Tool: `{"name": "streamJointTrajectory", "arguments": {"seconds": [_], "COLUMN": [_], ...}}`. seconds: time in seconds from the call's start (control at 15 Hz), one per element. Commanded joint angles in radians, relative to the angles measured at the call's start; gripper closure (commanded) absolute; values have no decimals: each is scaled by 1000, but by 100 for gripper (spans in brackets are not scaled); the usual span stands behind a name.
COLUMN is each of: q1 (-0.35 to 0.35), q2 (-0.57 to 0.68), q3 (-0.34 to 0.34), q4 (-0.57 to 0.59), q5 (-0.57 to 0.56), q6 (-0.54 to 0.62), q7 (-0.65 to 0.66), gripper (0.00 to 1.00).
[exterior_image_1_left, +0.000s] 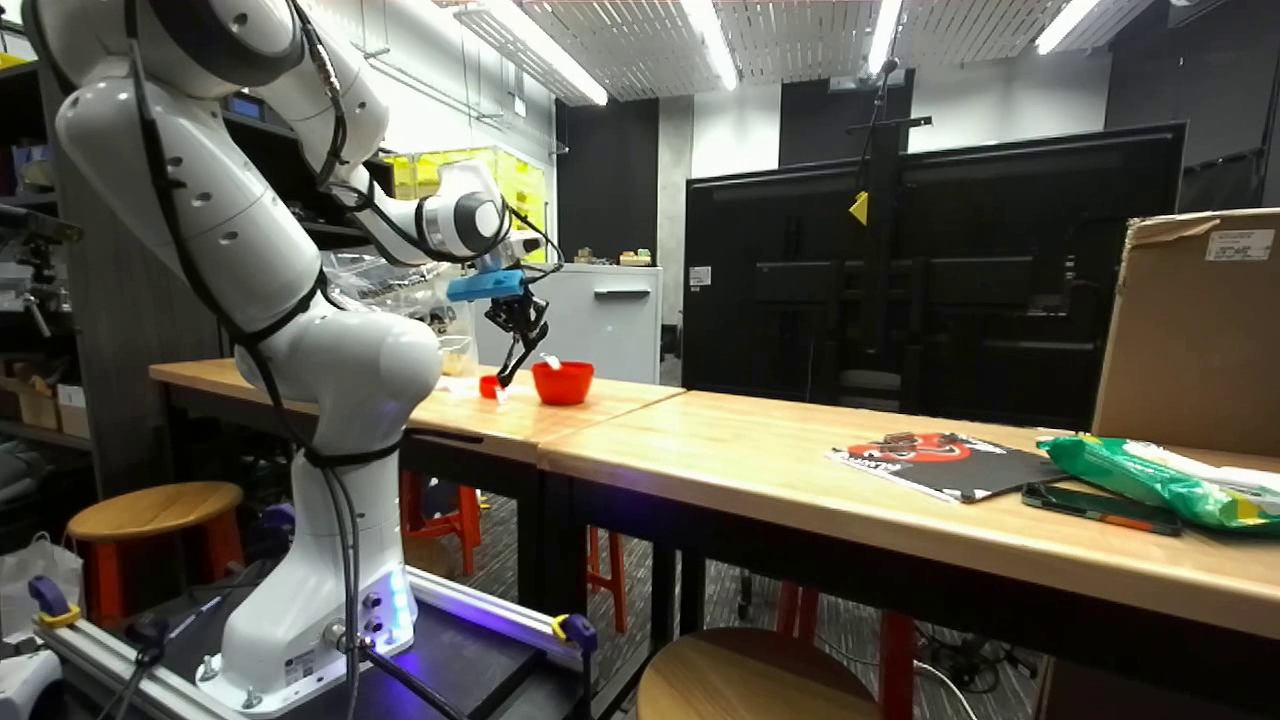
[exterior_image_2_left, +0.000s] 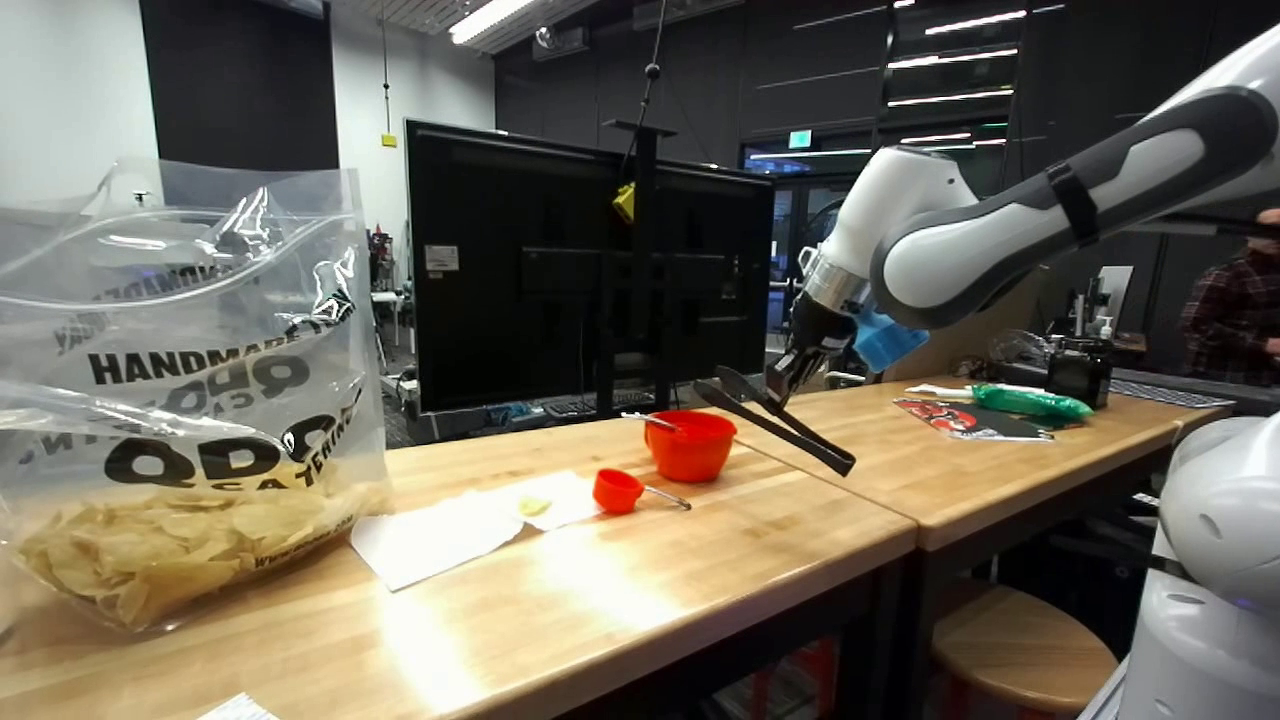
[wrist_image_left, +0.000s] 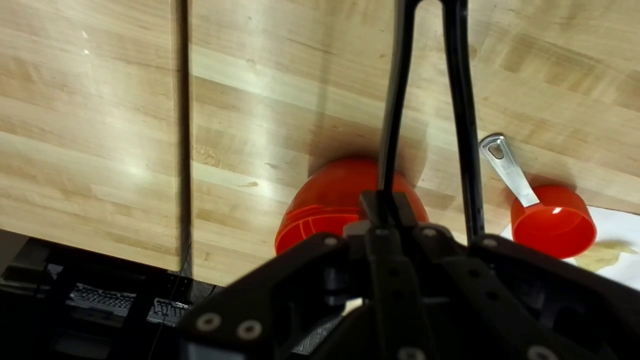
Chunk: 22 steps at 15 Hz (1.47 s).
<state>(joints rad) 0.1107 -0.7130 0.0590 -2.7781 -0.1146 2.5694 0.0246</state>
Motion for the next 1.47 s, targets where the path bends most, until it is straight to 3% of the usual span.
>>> {"name": "streamJointTrajectory", "arguments": {"seconds": [0.0, 0.53, 1.13, 1.2, 1.4], "q1": [5, 14, 10, 5, 3], "q2": [30, 136, 177, 174, 172], "q3": [-35, -124, -144, -137, -133], "q4": [1, 0, 1, 1, 2], "q5": [42, 117, 150, 146, 140], "q6": [29, 34, 44, 46, 54], "q7": [-42, -129, -195, -186, -184], "gripper": [99, 99, 99, 71, 59]}}
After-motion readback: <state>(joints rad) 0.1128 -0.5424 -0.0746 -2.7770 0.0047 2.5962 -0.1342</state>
